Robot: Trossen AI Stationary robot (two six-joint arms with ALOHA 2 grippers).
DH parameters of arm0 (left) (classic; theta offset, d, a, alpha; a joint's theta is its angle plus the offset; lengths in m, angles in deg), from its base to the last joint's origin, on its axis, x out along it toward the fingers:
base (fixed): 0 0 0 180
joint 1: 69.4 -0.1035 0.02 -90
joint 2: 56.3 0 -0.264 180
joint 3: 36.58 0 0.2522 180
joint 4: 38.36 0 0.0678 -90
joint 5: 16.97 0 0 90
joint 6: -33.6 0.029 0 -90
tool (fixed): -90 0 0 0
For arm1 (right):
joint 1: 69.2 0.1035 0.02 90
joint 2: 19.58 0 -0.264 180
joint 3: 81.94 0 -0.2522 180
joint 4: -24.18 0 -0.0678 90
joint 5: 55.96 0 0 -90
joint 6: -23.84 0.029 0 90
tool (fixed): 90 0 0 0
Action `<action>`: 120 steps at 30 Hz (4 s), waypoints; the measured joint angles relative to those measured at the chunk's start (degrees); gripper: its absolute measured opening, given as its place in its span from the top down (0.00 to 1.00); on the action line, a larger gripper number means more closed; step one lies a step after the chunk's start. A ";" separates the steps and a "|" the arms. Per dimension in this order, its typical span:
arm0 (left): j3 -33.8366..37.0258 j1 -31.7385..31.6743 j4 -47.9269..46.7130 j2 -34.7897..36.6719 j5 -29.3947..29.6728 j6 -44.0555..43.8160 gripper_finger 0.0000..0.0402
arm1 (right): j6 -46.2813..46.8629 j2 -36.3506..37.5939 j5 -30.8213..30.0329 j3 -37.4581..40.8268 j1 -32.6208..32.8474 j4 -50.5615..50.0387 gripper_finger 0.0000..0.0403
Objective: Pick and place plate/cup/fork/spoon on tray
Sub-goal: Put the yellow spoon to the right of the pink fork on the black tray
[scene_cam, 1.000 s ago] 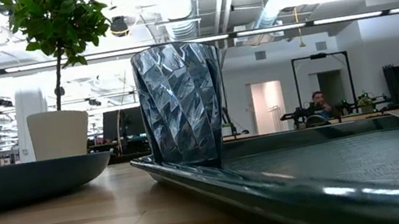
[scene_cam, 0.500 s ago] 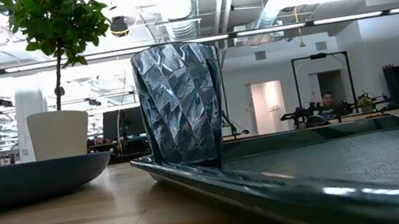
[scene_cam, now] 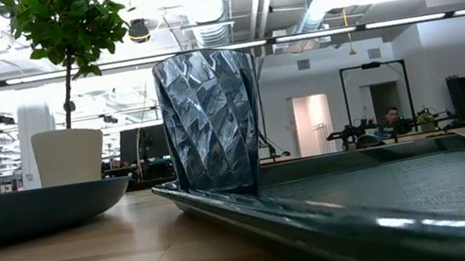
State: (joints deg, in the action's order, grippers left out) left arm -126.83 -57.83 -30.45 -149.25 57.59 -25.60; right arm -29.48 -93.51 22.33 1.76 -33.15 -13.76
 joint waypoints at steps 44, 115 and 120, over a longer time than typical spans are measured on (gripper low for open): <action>0.04 -0.11 -1.90 0.07 2.02 1.24 0.99 | -3.67 -0.37 6.88 0.00 -6.87 -1.75 0.99; -39.28 -16.20 -37.96 -34.21 5.07 28.29 1.00 | 61.84 11.72 -32.32 0.02 30.10 -21.22 0.39; -50.66 -16.08 -42.64 -43.65 0.87 28.97 1.00 | 65.29 11.64 -32.31 0.02 30.10 -23.06 0.39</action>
State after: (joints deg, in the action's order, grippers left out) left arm -177.50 -73.91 -73.09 -192.90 58.46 3.37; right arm 35.80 -81.87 -9.97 1.78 -3.05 -36.82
